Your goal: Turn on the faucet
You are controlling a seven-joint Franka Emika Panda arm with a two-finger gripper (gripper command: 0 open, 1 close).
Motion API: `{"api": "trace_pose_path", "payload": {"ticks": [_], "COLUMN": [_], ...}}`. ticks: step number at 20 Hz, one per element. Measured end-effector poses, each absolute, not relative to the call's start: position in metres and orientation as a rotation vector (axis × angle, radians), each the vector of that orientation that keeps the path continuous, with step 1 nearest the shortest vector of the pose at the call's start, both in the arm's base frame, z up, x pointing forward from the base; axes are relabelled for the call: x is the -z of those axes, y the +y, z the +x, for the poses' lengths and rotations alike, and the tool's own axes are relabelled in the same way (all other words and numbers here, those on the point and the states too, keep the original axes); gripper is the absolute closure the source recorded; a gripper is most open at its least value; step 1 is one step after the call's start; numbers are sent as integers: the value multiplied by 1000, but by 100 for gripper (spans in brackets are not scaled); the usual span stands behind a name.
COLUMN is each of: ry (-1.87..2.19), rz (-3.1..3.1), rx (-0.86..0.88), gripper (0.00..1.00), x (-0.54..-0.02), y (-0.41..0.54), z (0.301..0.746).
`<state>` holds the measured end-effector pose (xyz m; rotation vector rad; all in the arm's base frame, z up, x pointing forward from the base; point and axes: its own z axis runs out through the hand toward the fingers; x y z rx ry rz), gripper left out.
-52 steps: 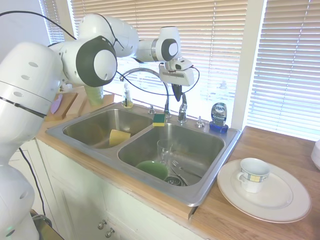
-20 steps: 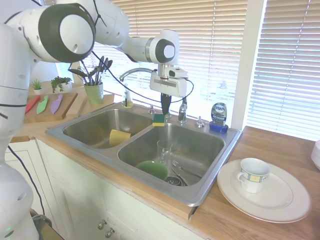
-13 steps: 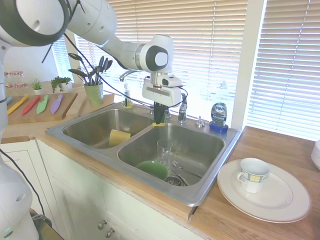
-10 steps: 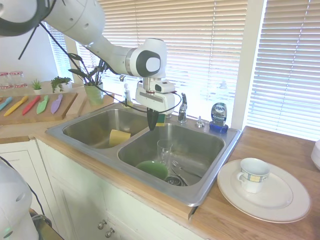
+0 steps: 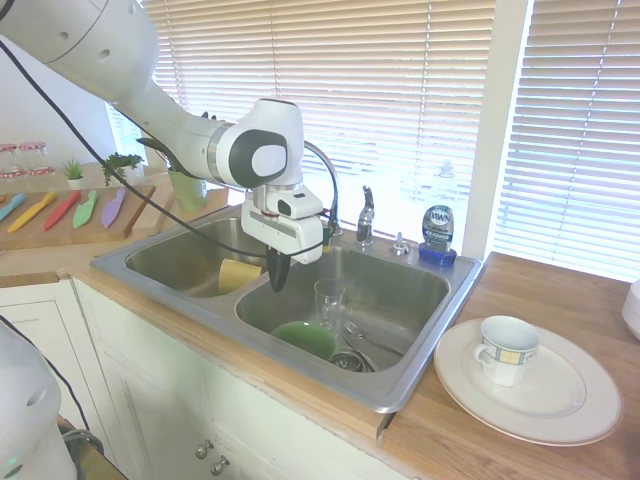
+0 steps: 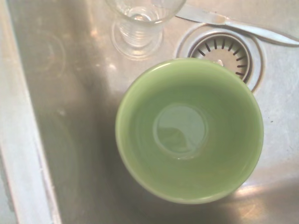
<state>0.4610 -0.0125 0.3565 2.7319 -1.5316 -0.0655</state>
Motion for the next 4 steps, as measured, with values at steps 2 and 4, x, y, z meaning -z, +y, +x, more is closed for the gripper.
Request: {"api": "trace_pose_path", "payload": {"ticks": [2,4], "ry": [-1528,-1528], "rz": [2737,2738], "rx": [57,53], "gripper": [0,0], "x": [-359,-360], "y": [-11,-10], "z": [461,458]}}
